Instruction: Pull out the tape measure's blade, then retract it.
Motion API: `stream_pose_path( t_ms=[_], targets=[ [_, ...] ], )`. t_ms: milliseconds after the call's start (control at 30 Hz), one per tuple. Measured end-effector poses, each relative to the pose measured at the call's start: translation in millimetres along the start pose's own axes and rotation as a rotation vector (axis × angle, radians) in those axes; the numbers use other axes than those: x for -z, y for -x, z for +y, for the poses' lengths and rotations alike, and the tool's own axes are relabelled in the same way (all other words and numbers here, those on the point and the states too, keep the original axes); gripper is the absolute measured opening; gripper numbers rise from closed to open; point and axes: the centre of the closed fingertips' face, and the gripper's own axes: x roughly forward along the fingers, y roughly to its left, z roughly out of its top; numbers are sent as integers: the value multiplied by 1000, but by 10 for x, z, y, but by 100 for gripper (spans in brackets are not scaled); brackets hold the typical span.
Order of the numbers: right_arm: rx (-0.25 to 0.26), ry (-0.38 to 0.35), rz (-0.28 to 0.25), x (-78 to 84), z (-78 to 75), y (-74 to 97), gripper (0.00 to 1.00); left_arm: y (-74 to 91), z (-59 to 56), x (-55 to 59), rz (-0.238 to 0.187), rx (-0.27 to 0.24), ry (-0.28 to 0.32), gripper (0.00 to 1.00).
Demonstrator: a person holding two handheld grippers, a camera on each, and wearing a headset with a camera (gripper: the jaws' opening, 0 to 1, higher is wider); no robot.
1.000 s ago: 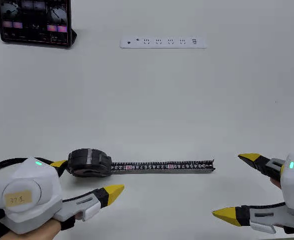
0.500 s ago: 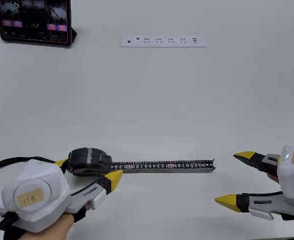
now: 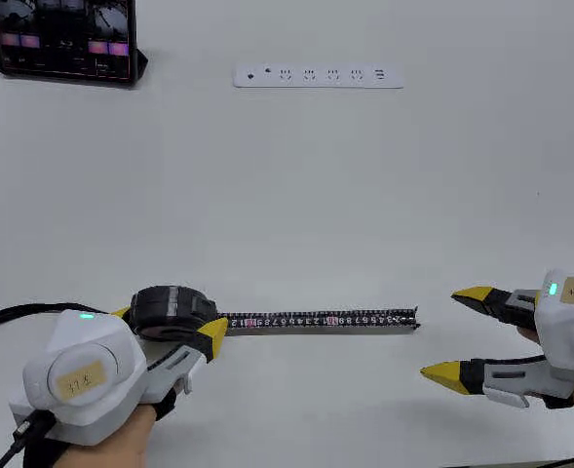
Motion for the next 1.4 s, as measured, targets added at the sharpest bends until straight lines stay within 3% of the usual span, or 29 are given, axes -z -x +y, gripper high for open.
stream_pose_path(
  t_ms=[300,767,1400],
  targets=[
    [-4,5,13,14,-14,-21,55,-34,57,-3,-5,-21,48,57],
    [-30,46,32,17,-61,-83,48,-51,65,5,-5,-20,48,57],
    [-135,161,85,29,-165,-302,30,-58,63,12,-2,-14,45,57]
  ],
)
